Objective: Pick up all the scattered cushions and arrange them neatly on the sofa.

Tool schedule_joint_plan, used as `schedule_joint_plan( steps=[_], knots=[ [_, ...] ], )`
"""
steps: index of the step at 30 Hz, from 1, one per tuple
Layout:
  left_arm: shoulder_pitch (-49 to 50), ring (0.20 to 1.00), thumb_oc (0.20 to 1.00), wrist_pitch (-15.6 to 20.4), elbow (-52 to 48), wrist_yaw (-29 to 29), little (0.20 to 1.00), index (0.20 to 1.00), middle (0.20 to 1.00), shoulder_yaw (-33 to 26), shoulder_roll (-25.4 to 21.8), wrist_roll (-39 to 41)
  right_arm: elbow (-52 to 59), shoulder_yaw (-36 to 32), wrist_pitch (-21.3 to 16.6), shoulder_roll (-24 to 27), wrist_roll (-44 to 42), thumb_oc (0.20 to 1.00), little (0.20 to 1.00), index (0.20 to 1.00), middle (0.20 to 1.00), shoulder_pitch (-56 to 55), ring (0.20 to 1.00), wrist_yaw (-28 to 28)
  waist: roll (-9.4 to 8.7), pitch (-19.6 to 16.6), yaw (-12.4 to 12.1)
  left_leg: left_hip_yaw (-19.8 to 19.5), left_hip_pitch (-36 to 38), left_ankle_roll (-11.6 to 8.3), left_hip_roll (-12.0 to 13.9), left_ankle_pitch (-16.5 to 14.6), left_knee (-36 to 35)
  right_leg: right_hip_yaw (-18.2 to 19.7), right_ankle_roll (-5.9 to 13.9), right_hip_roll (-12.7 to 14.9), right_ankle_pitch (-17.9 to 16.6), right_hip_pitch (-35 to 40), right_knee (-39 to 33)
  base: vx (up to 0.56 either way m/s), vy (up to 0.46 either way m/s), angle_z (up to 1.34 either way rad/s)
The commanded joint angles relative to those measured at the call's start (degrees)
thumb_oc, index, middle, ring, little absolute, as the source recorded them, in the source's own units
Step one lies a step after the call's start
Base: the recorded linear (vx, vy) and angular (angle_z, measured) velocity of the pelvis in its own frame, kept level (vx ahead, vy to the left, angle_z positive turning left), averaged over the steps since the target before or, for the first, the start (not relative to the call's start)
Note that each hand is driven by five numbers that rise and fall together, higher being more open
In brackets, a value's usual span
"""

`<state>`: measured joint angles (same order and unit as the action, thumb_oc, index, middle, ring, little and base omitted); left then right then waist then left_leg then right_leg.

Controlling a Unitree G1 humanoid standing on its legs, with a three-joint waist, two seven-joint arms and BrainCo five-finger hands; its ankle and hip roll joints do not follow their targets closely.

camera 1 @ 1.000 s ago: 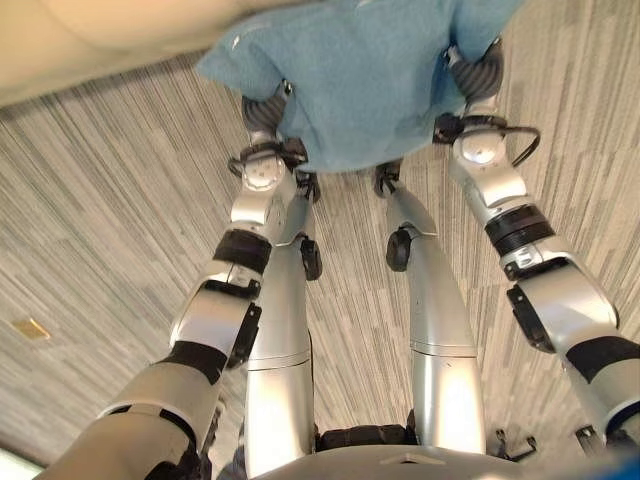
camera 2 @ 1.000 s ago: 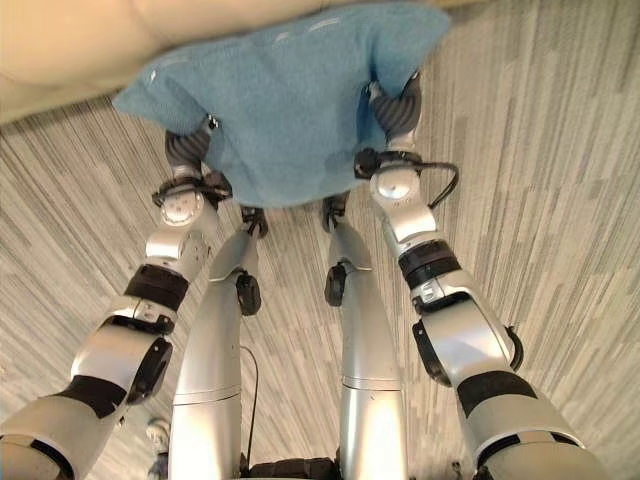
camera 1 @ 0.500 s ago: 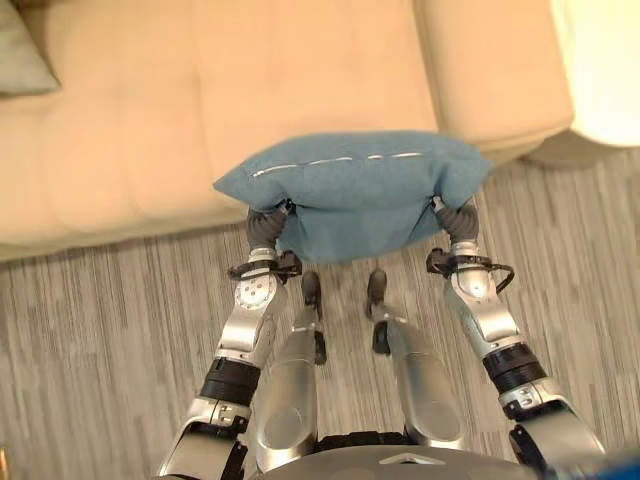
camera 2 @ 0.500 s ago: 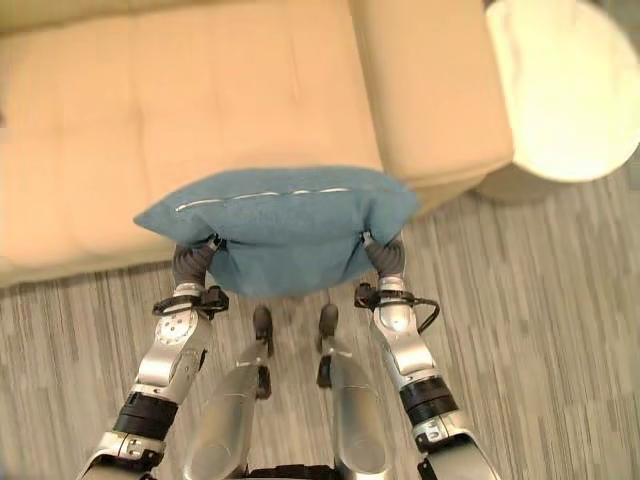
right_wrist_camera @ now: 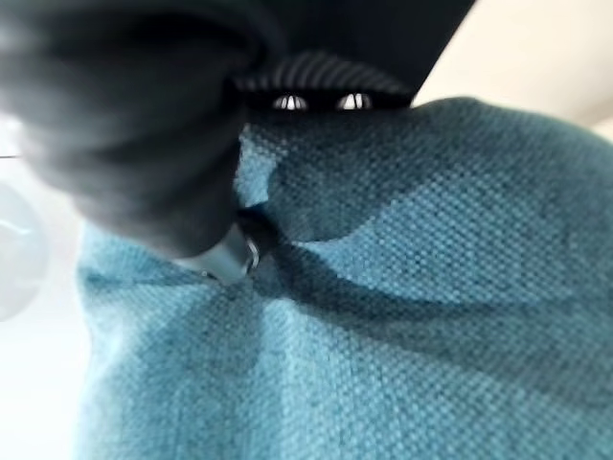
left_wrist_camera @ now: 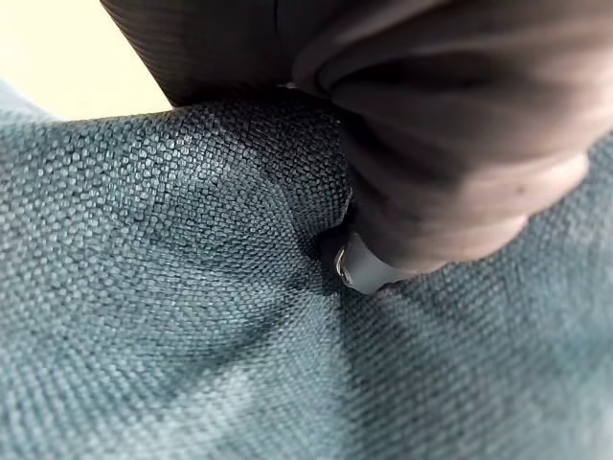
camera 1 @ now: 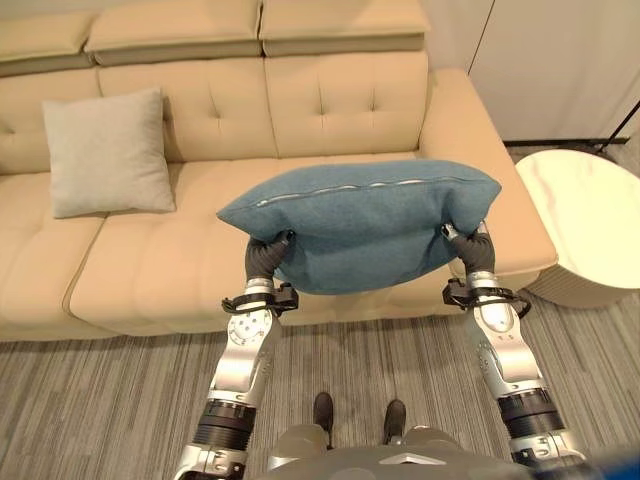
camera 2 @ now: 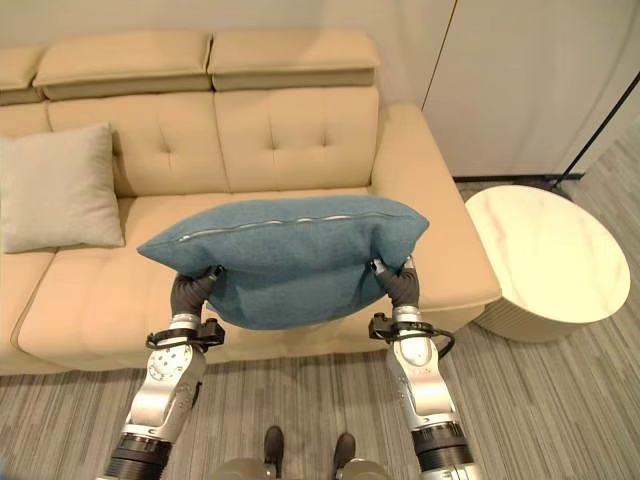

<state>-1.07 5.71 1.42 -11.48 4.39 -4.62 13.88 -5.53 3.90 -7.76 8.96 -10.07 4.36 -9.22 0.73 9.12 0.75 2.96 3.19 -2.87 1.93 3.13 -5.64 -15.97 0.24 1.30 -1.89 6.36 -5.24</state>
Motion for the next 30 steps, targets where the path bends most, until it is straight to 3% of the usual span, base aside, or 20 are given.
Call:
schedule_joint_plan(
  steps=[1,2,3,8,11,13,14,16,18,22,24,25,28,30],
  knots=[
    [-4.02,0.200,0.200,6.06,-4.22,1.56,0.200,0.200,0.200,-0.45,-2.36,-2.04,5.64,0.52,-4.71,-2.30,0.55,0.200,0.200,0.200,0.200,1.57,0.200,2.27,-2.74,-4.12,0.76,6.24,1.30,-2.66,0.55,-2.41,1.17,0.36,4.47,1.69,-1.04,-0.11,0.24,0.00,0.159,0.12],
    [-3.88,0.200,0.200,6.18,-4.39,1.48,0.200,0.200,0.200,-0.51,-2.29,-2.22,5.94,-0.25,-4.32,-2.67,0.70,0.200,0.200,0.200,0.200,1.43,0.200,2.33,-3.00,-4.68,1.37,10.73,0.67,-2.26,0.55,-2.53,3.19,-0.64,5.06,2.65,-1.51,0.37,0.24,0.05,0.359,0.29],
    [-2.73,0.200,0.200,5.94,-5.14,1.65,0.200,0.200,0.200,-0.78,-2.83,-2.81,6.20,0.18,-4.32,-2.97,1.77,0.200,0.200,0.200,0.200,2.54,0.200,2.35,-2.24,-5.65,1.31,11.03,3.03,-1.03,-0.35,-4.08,0.79,0.79,5.52,2.41,-2.03,0.16,0.49,0.07,0.436,0.34],
    [-3.70,0.200,0.200,5.68,-6.23,1.25,0.200,0.200,0.200,-0.41,-3.28,-3.52,6.86,2.55,-4.81,-3.97,2.26,0.200,0.200,0.200,0.200,4.85,0.200,2.09,-2.11,-4.97,0.36,11.52,4.42,0.09,-0.73,-5.16,0.64,3.85,6.08,3.03,-1.87,-1.48,5.10,0.03,0.227,-0.11],
    [-3.80,0.200,0.200,6.04,-6.05,0.86,0.200,0.200,0.200,-0.78,-3.85,-3.96,6.68,5.25,-5.76,-5.83,2.52,0.200,0.200,0.200,0.200,6.51,0.200,2.90,-1.10,-3.28,-0.56,12.25,5.85,1.07,-0.38,-5.84,0.64,4.25,7.00,4.55,-0.25,-5.00,14.66,0.00,0.210,-0.43],
    [-3.81,0.200,0.200,6.48,-5.63,0.66,0.200,0.200,0.200,-0.43,-3.72,-3.79,7.01,5.93,-6.19,-6.75,2.47,0.200,0.200,0.200,0.200,6.35,0.200,3.16,-0.59,-2.51,-0.10,10.89,6.43,1.21,-0.34,-6.15,0.64,6.15,7.38,3.40,-0.18,-7.83,19.21,0.05,0.176,-0.38],
    [-3.67,0.200,0.200,6.41,-5.48,0.74,0.200,0.200,0.200,-0.04,-3.49,-3.50,7.91,6.36,-6.37,-6.10,2.65,0.200,0.200,0.200,0.200,6.28,0.200,3.14,-0.40,-2.36,0.51,9.58,6.71,1.41,-0.83,-6.59,0.64,8.28,7.22,2.15,-0.31,-9.51,18.87,0.10,0.090,0.21],
    [-3.77,0.200,0.200,6.46,-5.20,0.82,0.200,0.200,0.200,0.33,-3.49,-3.43,8.60,6.83,-6.61,-5.75,2.69,0.200,0.200,0.200,0.200,6.85,0.200,2.75,-0.36,-2.06,0.72,8.79,7.05,1.73,-1.29,-7.09,0.64,9.06,6.70,1.46,-1.03,-10.79,17.30,0.12,0.053,0.49],
    [-4.21,0.200,0.200,6.45,-5.06,0.76,0.200,0.200,0.200,0.50,-3.16,-3.64,8.52,7.33,-6.81,-4.78,2.67,0.200,0.200,0.200,0.200,7.65,0.200,2.37,-0.69,-1.04,1.41,6.48,8.72,2.70,-2.80,-8.35,0.64,11.21,6.17,-0.40,-3.96,-14.05,13.35,0.18,0.033,0.45],
    [-4.74,0.200,0.200,6.21,-5.51,0.85,0.200,0.200,0.200,0.39,-3.08,-3.85,9.23,7.75,-6.41,-4.03,2.32,0.200,0.200,0.200,0.200,7.27,0.200,3.13,-0.64,0.03,2.66,4.29,10.84,2.70,-3.25,-9.31,0.64,10.25,6.56,-0.50,-5.88,-17.18,10.98,0.20,-0.012,0.34],
    [-5.32,0.200,0.200,6.30,-5.60,0.93,0.200,0.200,0.200,0.99,-2.72,-3.86,9.05,7.83,-6.35,-3.28,2.37,0.200,0.200,0.200,0.200,6.71,0.200,3.05,-1.15,-0.92,3.31,3.19,11.72,2.50,-3.82,-9.52,0.64,11.90,5.71,-0.89,-6.62,-14.85,8.05,0.23,-0.085,0.57],
    [-5.63,0.200,0.200,6.27,-5.54,1.08,0.200,0.200,0.200,1.52,-2.15,-3.54,9.28,6.98,-6.34,-2.92,2.24,0.200,0.200,0.200,0.200,6.21,0.200,2.78,-0.93,-1.92,3.75,2.30,12.33,1.62,-3.27,-8.06,0.64,12.02,5.33,-1.39,-6.73,-13.76,7.82,0.20,-0.092,0.64],
    [-5.54,0.200,0.200,6.15,-5.51,1.82,0.200,0.200,0.200,2.36,-1.73,-3.48,9.77,5.13,-6.25,-1.66,2.04,0.200,0.200,0.200,0.200,4.10,0.200,3.05,-0.72,-3.43,5.31,1.40,13.79,-0.18,-1.68,-7.40,0.77,10.21,4.20,-1.41,-5.23,-10.92,6.43,0.29,-0.164,0.71],
    [-5.38,0.200,0.200,5.80,-5.59,2.54,0.200,0.200,0.200,3.05,-1.41,-2.95,10.05,3.21,-6.04,-0.49,1.66,0.200,0.200,0.200,0.200,2.39,0.200,3.42,-1.58,-3.99,6.23,1.03,11.39,-1.85,-0.11,-5.76,8.58,8.50,3.35,-0.92,-4.47,-7.58,4.52,0.25,-0.190,1.03]
  ],
)
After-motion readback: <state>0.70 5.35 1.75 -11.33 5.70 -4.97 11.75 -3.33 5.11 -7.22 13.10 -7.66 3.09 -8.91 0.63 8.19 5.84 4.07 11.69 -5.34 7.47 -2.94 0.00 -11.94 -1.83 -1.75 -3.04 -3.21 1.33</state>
